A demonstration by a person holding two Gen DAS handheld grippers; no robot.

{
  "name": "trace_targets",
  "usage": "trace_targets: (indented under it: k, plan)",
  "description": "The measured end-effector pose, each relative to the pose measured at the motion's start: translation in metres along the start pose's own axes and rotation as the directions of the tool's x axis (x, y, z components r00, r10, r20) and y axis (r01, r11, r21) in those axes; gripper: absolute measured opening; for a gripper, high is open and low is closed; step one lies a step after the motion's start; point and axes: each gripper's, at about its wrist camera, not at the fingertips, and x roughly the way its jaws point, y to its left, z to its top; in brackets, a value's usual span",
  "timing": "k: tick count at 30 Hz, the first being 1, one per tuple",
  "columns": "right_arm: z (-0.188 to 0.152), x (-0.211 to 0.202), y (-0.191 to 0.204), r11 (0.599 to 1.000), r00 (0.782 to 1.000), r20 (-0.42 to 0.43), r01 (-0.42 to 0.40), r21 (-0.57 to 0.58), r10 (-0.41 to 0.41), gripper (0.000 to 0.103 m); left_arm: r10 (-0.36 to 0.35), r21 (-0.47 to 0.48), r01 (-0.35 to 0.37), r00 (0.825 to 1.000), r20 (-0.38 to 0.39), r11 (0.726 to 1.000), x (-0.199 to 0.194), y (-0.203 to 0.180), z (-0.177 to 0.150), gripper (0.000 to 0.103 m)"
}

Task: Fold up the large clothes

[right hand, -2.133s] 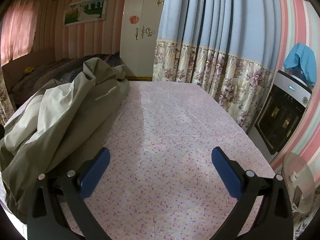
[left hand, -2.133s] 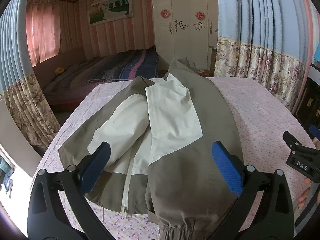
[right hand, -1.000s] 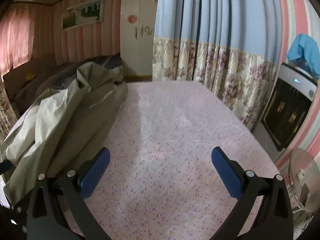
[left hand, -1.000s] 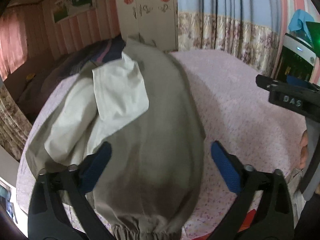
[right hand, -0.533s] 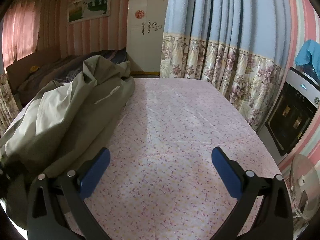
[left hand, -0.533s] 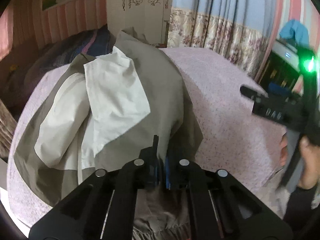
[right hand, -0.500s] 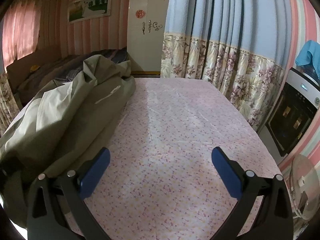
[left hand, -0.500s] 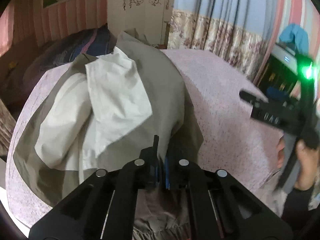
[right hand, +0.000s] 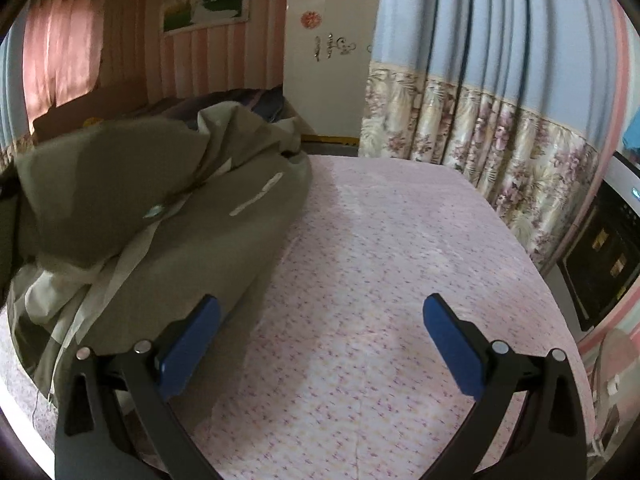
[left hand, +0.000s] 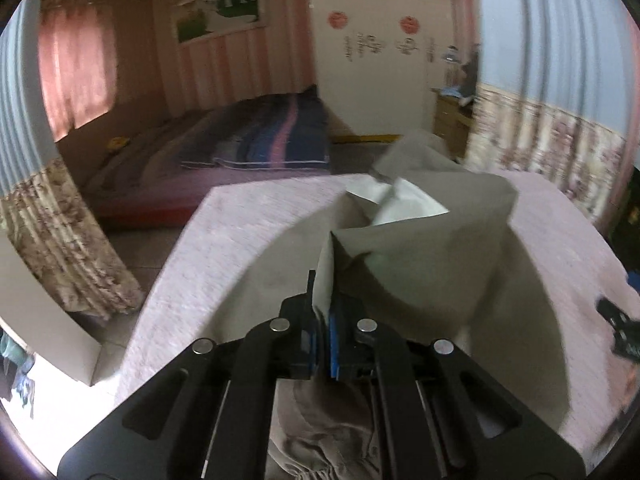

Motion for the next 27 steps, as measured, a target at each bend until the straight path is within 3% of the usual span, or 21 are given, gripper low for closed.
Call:
trace_targets:
  k: [4, 8, 15, 17, 18, 19, 21, 23, 25, 27]
  plan:
    - [0.004, 0.007, 0.014, 0.999, 1.0, -0.021, -0.024, -0.029, 0.023, 0.101, 0.11, -0.031, -0.109, 0.993, 0.034, 0.994, 0.026, 0.04, 0.033, 0.003]
    - [0.007, 0.021, 0.03, 0.995, 0.995, -0.076, -0.073, -0.064, 0.069, 0.101, 0.23, -0.105, -0.225, 0.972, 0.045, 0.969, 0.057, 0.095, 0.071, 0.003]
    - [0.004, 0.049, 0.049, 0.98, 0.963, -0.191, -0.196, -0.008, 0.191, 0.098, 0.299, -0.178, -0.298, 0.954, -0.018, 0.938, 0.105, 0.165, 0.093, 0.003]
    - [0.001, 0.062, 0.055, 0.973, 0.943, -0.243, -0.233, 0.008, 0.228, 0.067, 0.309, -0.171, -0.311, 0.95, -0.039, 0.935, 0.115, 0.172, 0.087, 0.003]
    - [-0.002, 0.07, 0.058, 0.96, 0.921, -0.276, -0.277, 0.028, 0.274, 0.028, 0.307, -0.172, -0.311, 0.951, -0.048, 0.935, 0.12, 0.174, 0.084, 0.003]
    - [-0.005, 0.076, 0.061, 0.95, 0.904, -0.298, -0.308, 0.046, 0.307, 0.017, 0.304, -0.176, -0.309, 0.951, -0.054, 0.935, 0.122, 0.177, 0.082, 0.003]
    - [-0.007, 0.082, 0.067, 0.96, 0.912, -0.314, -0.281, -0.009, 0.264, 0.006, 0.301, -0.187, -0.308, 0.951, -0.064, 0.933, 0.125, 0.183, 0.077, 0.003]
    - [-0.003, 0.082, 0.065, 0.962, 0.925, -0.285, -0.271, -0.034, 0.251, 0.002, 0.303, -0.201, -0.311, 0.95, -0.071, 0.929, 0.129, 0.191, 0.074, 0.003]
    - [0.005, 0.077, 0.055, 0.975, 0.955, -0.232, -0.207, -0.077, 0.184, 0.001, 0.31, -0.216, -0.32, 0.947, -0.079, 0.922, 0.13, 0.199, 0.074, 0.003]
    - [0.017, 0.075, 0.042, 0.985, 0.983, -0.172, -0.093, -0.145, 0.067, 0.001, 0.328, -0.229, -0.338, 0.941, -0.081, 0.913, 0.131, 0.207, 0.076, 0.003]
